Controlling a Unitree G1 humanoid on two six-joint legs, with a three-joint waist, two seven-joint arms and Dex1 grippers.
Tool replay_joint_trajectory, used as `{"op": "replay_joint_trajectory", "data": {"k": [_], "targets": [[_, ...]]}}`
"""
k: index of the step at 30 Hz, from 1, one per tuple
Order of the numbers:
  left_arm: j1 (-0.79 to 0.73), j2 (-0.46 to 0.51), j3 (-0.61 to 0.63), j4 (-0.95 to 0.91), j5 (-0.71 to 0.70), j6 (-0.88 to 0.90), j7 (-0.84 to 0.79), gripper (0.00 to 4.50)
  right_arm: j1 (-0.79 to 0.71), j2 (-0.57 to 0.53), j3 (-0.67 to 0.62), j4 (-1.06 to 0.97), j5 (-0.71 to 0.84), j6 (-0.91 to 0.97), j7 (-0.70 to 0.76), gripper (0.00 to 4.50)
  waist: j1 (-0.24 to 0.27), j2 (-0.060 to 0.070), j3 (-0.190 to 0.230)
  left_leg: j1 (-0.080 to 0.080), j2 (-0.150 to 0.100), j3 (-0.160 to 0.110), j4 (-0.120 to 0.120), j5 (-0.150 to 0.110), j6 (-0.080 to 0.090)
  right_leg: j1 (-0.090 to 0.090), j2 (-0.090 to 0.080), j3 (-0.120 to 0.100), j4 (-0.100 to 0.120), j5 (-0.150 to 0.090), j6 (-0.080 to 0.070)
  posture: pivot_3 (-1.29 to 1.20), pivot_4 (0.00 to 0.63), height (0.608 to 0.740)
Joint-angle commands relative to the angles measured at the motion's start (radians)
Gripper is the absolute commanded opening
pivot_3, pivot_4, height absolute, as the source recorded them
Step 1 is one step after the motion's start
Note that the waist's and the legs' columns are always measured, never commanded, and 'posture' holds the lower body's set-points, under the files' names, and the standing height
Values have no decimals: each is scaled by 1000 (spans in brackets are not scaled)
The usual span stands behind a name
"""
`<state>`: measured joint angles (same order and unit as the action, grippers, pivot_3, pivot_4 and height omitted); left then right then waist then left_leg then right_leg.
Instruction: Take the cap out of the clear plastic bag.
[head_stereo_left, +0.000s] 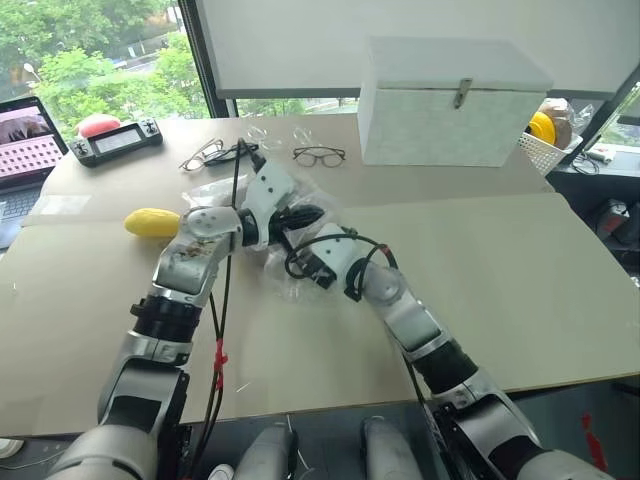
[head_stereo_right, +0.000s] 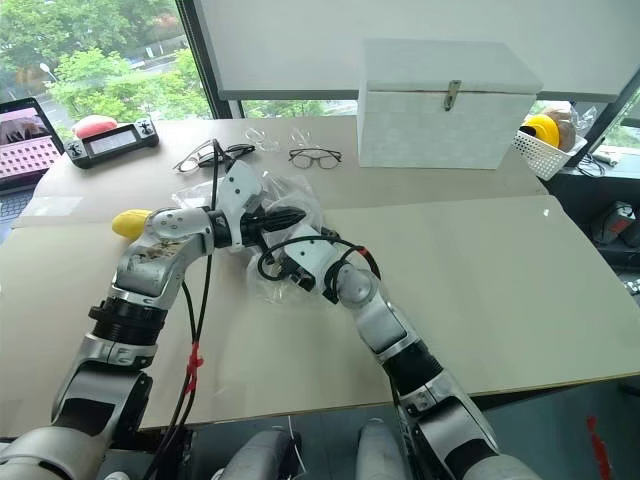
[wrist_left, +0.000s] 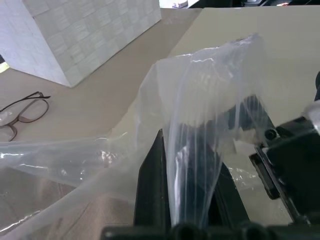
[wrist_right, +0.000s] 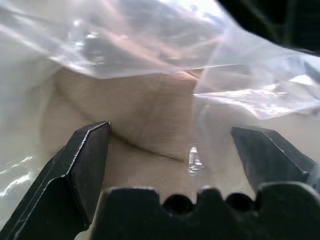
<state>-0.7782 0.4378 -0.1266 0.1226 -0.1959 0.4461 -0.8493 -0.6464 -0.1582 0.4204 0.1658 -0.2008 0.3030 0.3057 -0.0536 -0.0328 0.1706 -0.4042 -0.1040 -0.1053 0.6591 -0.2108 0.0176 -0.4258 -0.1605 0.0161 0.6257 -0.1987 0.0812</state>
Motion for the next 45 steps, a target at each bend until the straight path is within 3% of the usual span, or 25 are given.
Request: {"op": "replay_joint_trajectory", "data": {"k": [1,7,18,29,32,42,45], "targets": [[3,8,24,-53,-11,9,16,26,-38,10,37,15,-70,-80,-14,4500,-1,0,0,0,0,0,0,0,0,0,0,0,0,0,0,0,150,740],[3,12,19,-65,-9,19,20,26,-81,23,118,145,-193,-208,-52,4500,-9,0,0,0,0,0,0,0,0,0,0,0,0,0,0,0,150,740],[-13,20,9,-71,-15,45,3,26,-138,80,133,348,-289,-321,-114,4500,-17,0,0,1,0,0,0,0,-1,0,0,0,1,0,0,0,150,740],[-71,-5,-11,-3,8,14,-49,26,-327,242,130,693,-310,-420,-194,4500,-19,0,0,4,2,1,-1,-1,-2,1,2,1,2,0,-1,0,150,740],[-80,-11,-6,9,16,7,-54,0,-345,254,125,741,-312,-431,-209,3842,-19,1,0,4,2,1,-1,-1,-3,0,3,1,2,0,-1,0,150,740],[-75,-17,5,6,31,1,-60,0,-350,247,94,772,-295,-428,-220,472,-19,1,0,4,6,1,-1,-2,-4,0,6,1,4,1,-1,0,150,740],[-71,-16,8,5,34,1,-59,0,-328,209,53,717,-272,-398,-218,472,-18,1,0,4,10,1,-1,-3,-6,-1,9,1,4,1,-1,0,150,740]]}}
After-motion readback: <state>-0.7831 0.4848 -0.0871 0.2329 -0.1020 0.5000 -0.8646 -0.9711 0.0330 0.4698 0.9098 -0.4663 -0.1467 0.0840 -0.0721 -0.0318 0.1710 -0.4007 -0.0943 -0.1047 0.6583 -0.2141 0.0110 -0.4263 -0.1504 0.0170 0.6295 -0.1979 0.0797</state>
